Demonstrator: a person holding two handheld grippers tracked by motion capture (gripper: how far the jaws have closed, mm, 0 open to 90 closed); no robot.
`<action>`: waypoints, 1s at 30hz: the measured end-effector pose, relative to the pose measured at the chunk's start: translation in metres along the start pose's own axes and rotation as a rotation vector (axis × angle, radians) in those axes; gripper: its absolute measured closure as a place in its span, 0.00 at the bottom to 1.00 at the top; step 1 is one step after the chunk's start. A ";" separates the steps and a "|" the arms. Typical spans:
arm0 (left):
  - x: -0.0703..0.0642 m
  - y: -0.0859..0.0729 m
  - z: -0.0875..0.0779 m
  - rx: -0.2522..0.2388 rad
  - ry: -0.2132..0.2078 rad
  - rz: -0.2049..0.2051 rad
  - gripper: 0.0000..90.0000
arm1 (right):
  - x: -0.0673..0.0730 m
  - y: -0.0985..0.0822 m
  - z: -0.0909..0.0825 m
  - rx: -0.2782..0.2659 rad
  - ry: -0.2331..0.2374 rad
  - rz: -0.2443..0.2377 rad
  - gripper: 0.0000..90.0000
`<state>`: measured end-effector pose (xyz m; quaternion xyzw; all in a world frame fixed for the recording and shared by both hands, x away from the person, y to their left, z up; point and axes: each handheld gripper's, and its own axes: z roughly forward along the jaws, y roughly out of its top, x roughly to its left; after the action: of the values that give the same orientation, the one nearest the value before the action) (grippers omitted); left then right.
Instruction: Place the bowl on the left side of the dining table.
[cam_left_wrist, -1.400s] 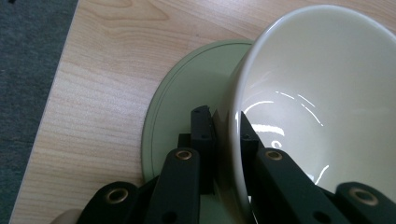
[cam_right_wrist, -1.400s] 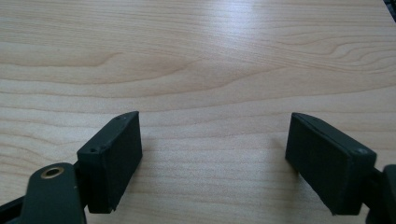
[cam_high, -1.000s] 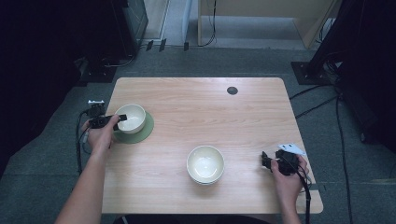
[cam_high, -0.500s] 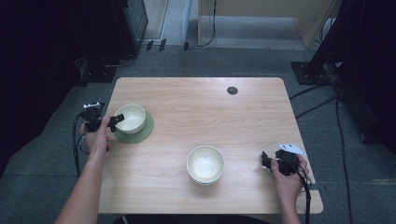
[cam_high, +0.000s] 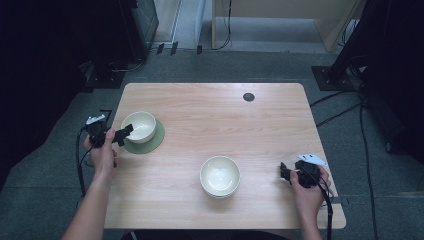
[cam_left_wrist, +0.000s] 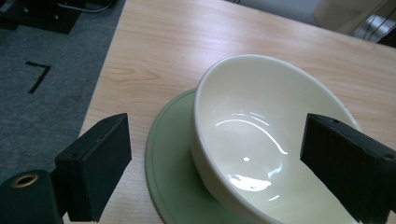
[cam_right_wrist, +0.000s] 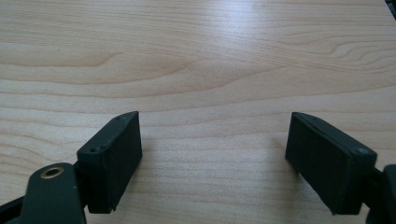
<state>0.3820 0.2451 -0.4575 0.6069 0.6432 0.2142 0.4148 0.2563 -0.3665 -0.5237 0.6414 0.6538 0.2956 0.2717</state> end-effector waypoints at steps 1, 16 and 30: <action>0.000 0.000 0.000 0.000 0.000 0.000 0.10 | 0.000 0.000 0.000 0.000 0.000 0.000 0.21; -0.005 -0.015 -0.013 -0.047 -0.013 0.038 0.12 | 0.000 0.000 0.000 0.000 0.000 0.000 0.21; -0.009 -0.029 -0.021 -0.055 -0.015 0.055 0.10 | 0.000 0.000 0.000 0.001 0.000 -0.001 0.21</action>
<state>0.3472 0.2364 -0.4659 0.6143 0.6170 0.2388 0.4301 0.2563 -0.3665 -0.5237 0.6413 0.6541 0.2950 0.2716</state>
